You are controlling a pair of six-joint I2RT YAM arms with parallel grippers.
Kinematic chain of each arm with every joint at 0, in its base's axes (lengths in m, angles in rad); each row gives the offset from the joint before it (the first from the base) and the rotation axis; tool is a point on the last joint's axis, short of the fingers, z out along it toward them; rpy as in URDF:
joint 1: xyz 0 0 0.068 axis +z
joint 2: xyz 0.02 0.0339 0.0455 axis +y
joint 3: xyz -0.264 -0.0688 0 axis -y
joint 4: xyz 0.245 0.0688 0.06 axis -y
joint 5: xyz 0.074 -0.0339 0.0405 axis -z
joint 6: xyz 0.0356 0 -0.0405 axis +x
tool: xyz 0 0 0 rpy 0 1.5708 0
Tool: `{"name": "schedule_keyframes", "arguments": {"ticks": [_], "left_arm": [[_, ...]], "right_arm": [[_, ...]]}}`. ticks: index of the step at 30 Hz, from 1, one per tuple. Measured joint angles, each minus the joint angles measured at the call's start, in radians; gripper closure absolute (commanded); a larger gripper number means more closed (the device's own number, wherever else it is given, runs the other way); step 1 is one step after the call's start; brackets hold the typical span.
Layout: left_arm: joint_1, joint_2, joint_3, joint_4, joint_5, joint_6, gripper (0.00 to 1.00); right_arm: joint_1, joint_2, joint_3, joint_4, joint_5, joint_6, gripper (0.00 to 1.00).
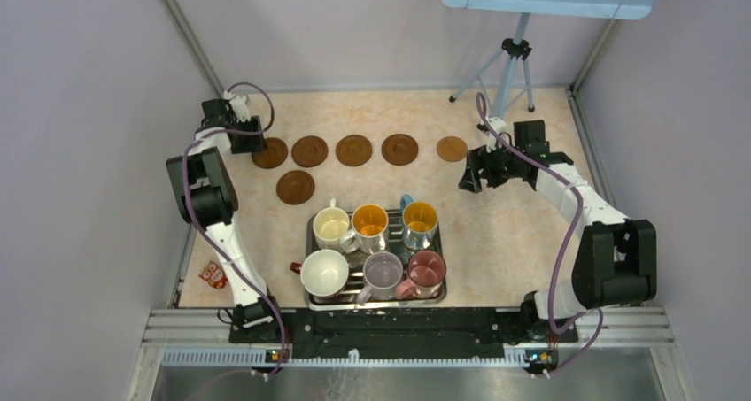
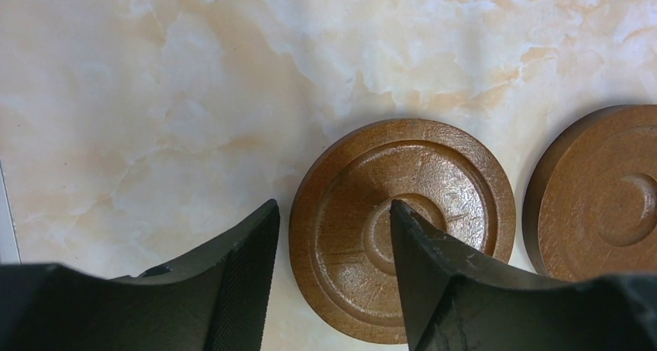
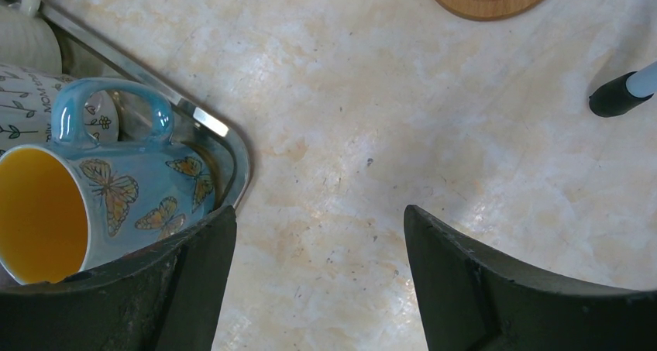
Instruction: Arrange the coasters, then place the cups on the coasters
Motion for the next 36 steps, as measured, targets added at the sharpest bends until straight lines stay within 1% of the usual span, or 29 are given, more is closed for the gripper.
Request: {"name": "schedule_keyframes", "arguments": {"ticks": [4,8,16,20,24,26,36], "left_arm": [[0.0,-0.007,0.002,-0.021,0.011,-0.001,0.29],[0.002,-0.073,-0.044,-0.062,0.015,0.002,0.27],[0.002,-0.409,-0.226,-0.072,0.08,0.061,0.26],[0.002,-0.498,-0.345,-0.066,0.11,0.098,0.26],[0.0,-0.5,-0.455,-0.089,0.121,0.127,0.24],[-0.005,-0.497,-0.48,-0.104,0.12,0.137,0.24],[-0.098,-0.488,-0.534,-0.09,0.062,0.161,0.23]], "right_arm": [[0.0,0.0,0.0,0.0,0.0,0.0,0.22],[0.0,0.0,0.0,-0.001,-0.002,0.0,0.22],[0.0,0.0,0.0,-0.001,-0.014,0.001,0.22],[0.0,-0.002,0.0,-0.001,-0.02,0.002,0.22],[0.0,-0.005,0.0,-0.001,-0.027,0.002,0.22],[0.0,-0.007,0.0,-0.001,-0.03,0.002,0.22],[0.0,-0.016,0.0,-0.001,-0.036,0.002,0.22]]}}
